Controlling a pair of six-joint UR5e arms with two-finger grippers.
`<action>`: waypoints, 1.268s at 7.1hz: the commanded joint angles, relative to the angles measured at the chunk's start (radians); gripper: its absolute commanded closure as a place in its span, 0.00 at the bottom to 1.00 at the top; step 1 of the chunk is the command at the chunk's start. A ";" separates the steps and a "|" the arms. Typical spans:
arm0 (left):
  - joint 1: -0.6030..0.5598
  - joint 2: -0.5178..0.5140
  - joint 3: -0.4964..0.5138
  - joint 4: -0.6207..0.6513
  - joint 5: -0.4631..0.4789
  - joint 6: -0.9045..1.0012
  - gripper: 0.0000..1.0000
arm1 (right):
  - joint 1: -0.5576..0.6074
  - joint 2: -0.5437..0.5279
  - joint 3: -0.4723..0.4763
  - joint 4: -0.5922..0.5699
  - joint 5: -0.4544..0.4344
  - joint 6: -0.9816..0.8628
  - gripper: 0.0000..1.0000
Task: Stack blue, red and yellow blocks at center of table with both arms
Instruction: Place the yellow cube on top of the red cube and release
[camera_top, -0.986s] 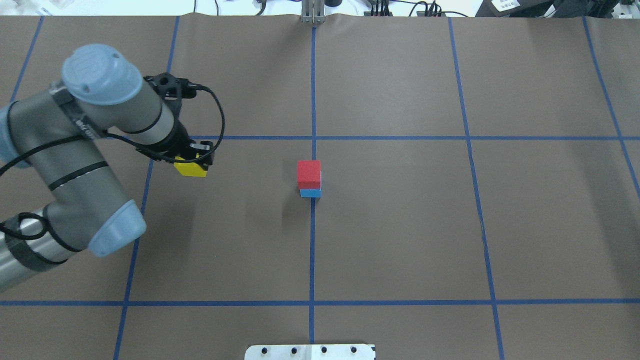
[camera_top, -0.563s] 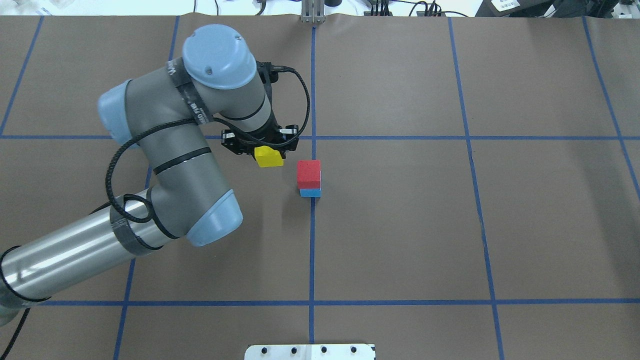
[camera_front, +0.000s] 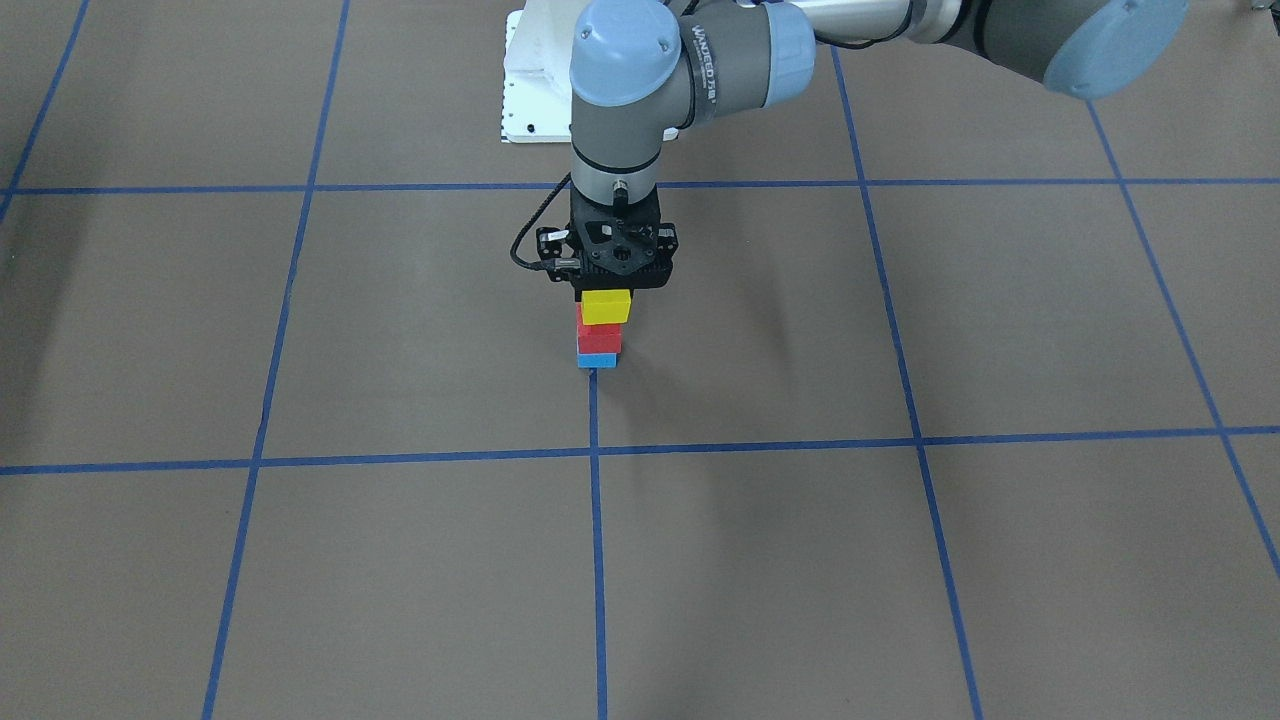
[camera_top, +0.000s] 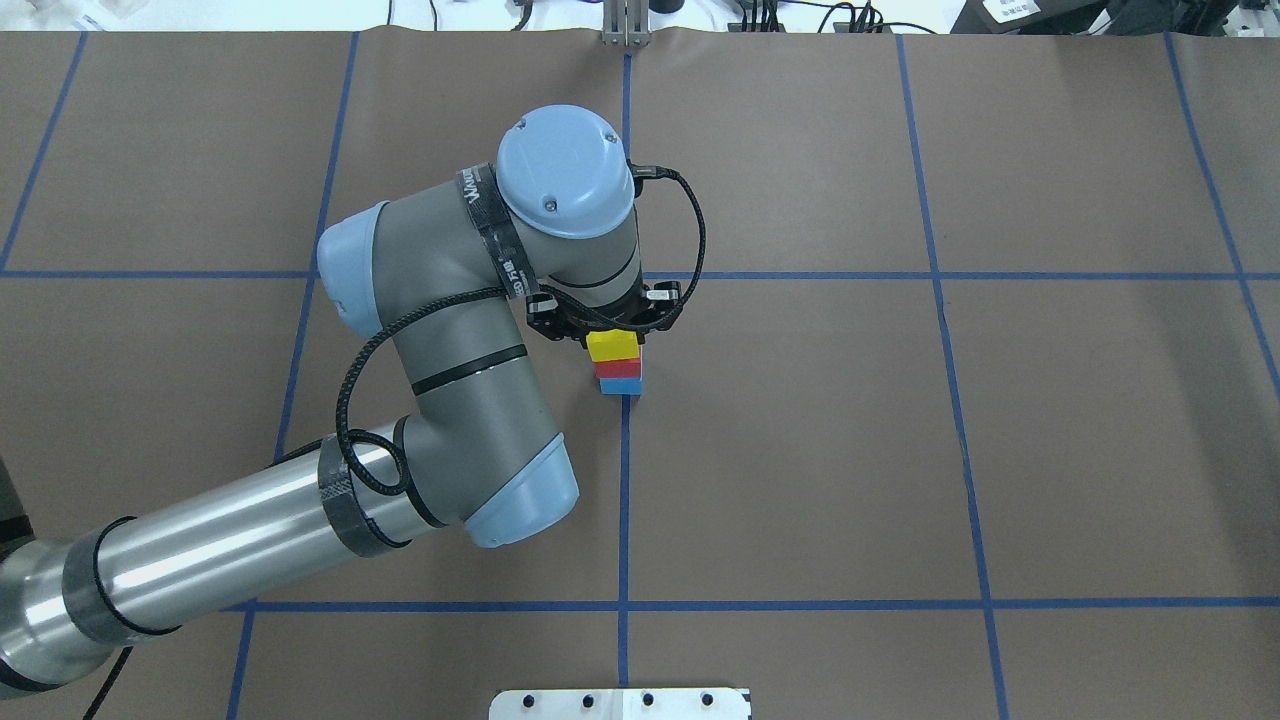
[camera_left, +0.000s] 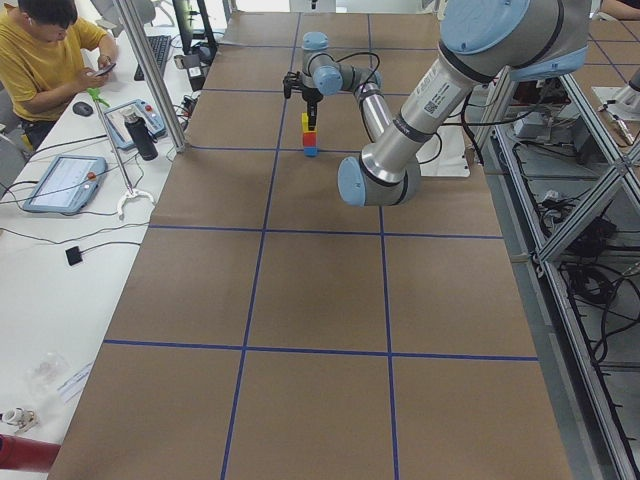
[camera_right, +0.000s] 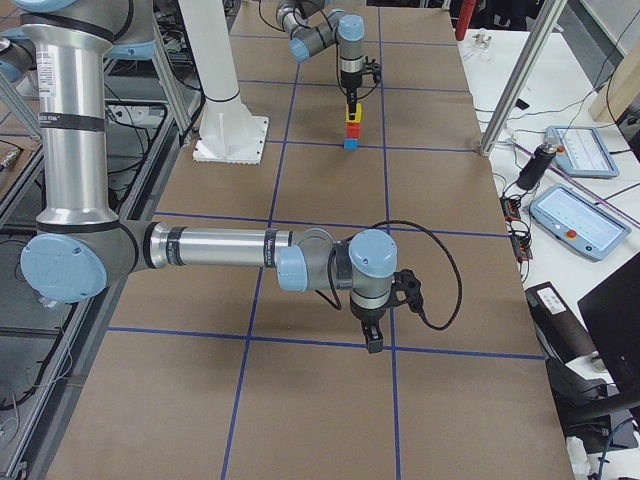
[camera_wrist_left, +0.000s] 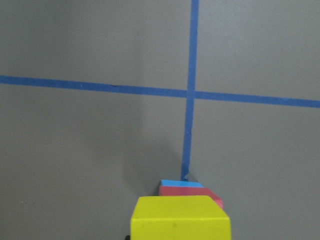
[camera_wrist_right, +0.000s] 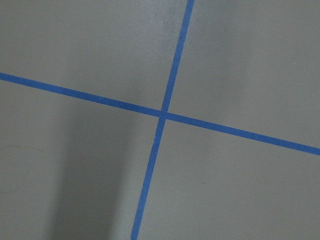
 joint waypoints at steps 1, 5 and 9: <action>0.020 -0.004 0.003 -0.002 0.020 -0.005 0.52 | 0.000 -0.004 0.000 0.000 0.002 0.000 0.00; 0.019 -0.001 0.014 -0.001 0.022 0.003 0.42 | 0.000 -0.004 -0.001 0.000 0.000 0.000 0.00; 0.012 -0.003 0.025 -0.005 0.036 0.007 0.40 | 0.000 -0.004 0.000 0.000 0.000 -0.002 0.00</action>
